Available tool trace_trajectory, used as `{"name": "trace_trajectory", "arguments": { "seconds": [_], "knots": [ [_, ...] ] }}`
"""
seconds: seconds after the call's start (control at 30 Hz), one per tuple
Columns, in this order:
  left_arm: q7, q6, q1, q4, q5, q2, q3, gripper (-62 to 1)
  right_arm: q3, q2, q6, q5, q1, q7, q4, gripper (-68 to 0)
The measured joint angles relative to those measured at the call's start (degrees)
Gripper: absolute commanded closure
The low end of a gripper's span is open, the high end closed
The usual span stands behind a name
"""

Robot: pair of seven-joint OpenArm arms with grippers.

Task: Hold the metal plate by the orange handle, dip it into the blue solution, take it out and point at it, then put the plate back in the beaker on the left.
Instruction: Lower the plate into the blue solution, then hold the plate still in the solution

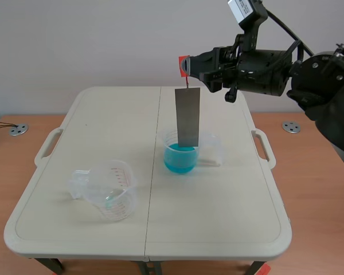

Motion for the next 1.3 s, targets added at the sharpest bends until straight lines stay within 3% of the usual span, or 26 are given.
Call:
{"name": "trace_trajectory", "arguments": {
  "seconds": [0.6,0.93,1.3],
  "knots": [
    [-0.02,0.00,0.00,0.00,0.00,0.00,0.00,-7.7,-4.37,-2.21,0.02,-4.07,1.70,6.16,-9.05,-1.3],
    [0.00,0.00,0.00,0.00,-0.02,0.00,0.00,-7.7,-5.77,-2.16,0.02,-6.51,2.01,12.85,-15.63,-1.3],
    [0.00,0.00,0.00,0.00,-0.02,0.00,0.00,-7.7,-5.77,-2.16,0.02,-7.72,2.05,12.94,-16.17,-1.3]
  ]
}}
